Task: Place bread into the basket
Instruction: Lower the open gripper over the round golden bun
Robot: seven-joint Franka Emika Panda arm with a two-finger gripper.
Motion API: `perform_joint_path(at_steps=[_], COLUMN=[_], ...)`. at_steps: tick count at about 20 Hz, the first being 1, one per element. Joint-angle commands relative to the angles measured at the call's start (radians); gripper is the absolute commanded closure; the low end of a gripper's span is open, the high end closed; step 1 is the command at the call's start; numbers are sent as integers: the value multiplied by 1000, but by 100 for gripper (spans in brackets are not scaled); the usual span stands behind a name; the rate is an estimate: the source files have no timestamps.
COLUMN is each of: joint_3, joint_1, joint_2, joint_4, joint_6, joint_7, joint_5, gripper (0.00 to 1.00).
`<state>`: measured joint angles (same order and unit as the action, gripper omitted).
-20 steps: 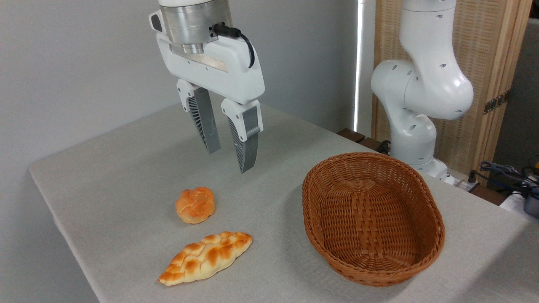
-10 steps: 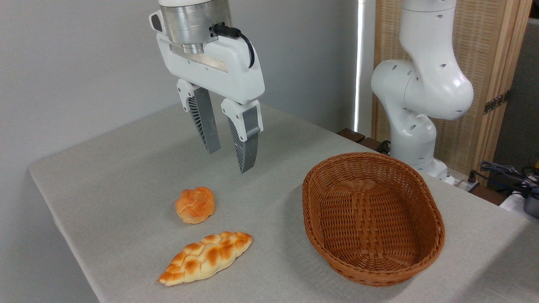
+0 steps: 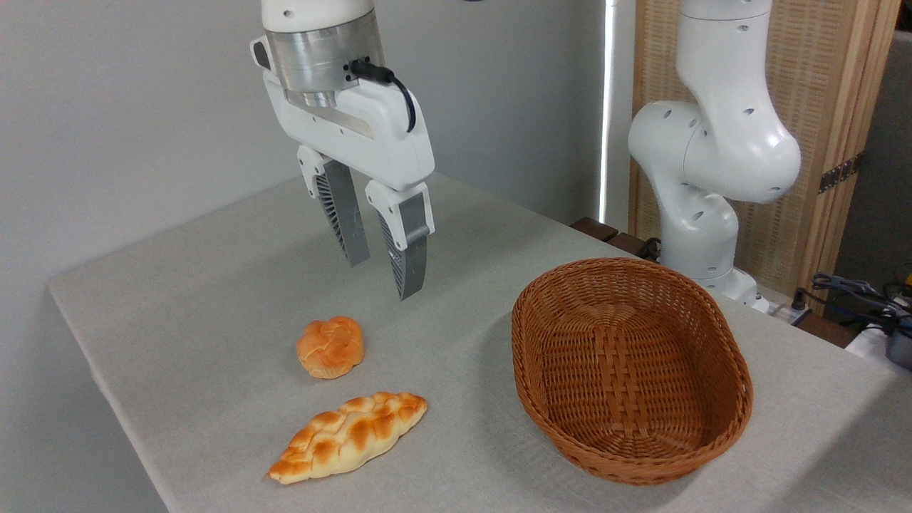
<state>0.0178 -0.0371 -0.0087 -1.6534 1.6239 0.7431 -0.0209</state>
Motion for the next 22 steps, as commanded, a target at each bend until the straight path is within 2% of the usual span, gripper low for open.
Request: perform_joint_path(at_steps=[1,5,17,22], joint_3=[-4,-38,-65,-107], joint_1=[-6,-7,-7,-9], joint_2=[-11,-11,-10,-10], joint_4=[-45,-77,-118,-189], joint_6=[72,137,191,335], joint_7=[19,13,21,22], joint_5=[-11,-11,-11,-10], gripper=[0,0,0,0])
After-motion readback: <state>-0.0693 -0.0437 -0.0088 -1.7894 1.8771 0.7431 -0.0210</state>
